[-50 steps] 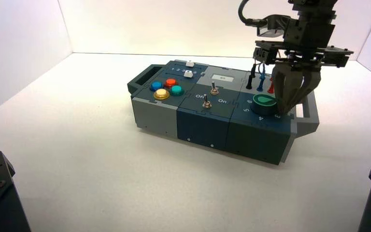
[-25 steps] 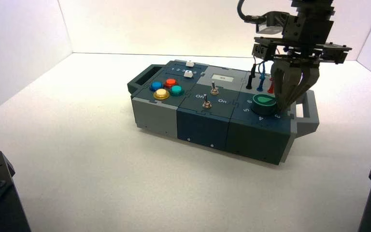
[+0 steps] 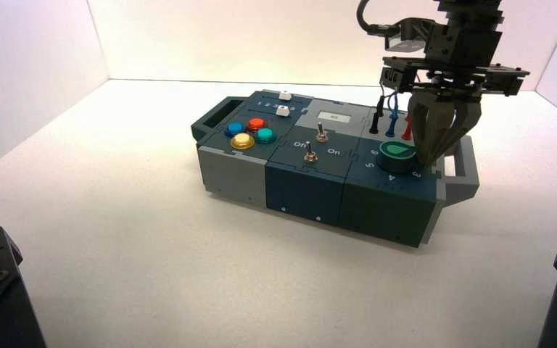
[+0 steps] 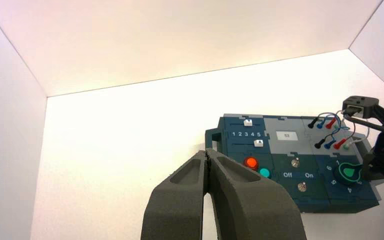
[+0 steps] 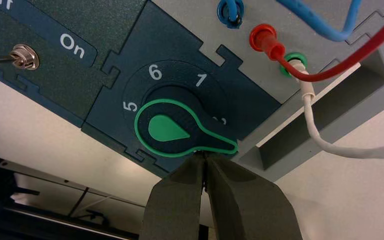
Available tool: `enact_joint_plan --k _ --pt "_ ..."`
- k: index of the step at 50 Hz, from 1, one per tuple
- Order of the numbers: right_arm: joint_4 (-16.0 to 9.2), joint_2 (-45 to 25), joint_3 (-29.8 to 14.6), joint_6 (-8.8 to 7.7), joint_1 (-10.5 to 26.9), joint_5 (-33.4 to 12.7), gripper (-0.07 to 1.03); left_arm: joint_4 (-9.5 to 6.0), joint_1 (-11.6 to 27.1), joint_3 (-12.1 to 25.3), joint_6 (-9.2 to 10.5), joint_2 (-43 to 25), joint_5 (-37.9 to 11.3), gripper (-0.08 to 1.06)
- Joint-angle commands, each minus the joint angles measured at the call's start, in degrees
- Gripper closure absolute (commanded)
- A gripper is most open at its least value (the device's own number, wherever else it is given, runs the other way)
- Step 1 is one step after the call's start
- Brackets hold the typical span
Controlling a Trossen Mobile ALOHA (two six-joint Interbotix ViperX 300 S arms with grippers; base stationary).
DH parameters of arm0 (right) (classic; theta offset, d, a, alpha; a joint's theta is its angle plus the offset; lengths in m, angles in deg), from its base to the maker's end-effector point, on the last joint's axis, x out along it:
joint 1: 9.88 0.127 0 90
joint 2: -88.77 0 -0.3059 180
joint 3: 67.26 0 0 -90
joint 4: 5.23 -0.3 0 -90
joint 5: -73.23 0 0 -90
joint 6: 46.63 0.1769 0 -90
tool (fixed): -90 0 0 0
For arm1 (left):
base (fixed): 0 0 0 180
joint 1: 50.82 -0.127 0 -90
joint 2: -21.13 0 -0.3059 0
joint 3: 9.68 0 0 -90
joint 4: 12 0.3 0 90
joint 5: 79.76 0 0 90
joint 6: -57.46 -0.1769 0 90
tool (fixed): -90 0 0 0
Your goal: Turn the knob to position 2.
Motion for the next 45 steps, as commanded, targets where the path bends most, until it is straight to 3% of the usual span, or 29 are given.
enact_joint_plan --k 1,12,24,39,45 --pt "-0.4 1.0 0.0 0.35 -0.3 -0.5 0.98 0.09 0.3 2.1 -0.35 -0.6 0.5 1.01" --pt "-1.6 4.5 0.6 0.35 0.2 -0.4 0.98 0.09 0.3 1.8 -0.35 -0.6 0.8 1.01" --pt "-2.9 13.3 0.9 0.00 0.5 -0.4 0.98 0.09 0.3 0.4 -0.35 -0.6 1.7 1.01" --pt "-2.7 21.0 2.0 -3.08 0.5 3.0 0.98 0.18 0.3 -0.5 -0.35 0.7 2.2 1.01" --pt "-2.8 21.4 3.3 -3.08 0.5 4.8 0.98 0.18 0.3 -1.1 0.09 1.4 2.1 1.01"
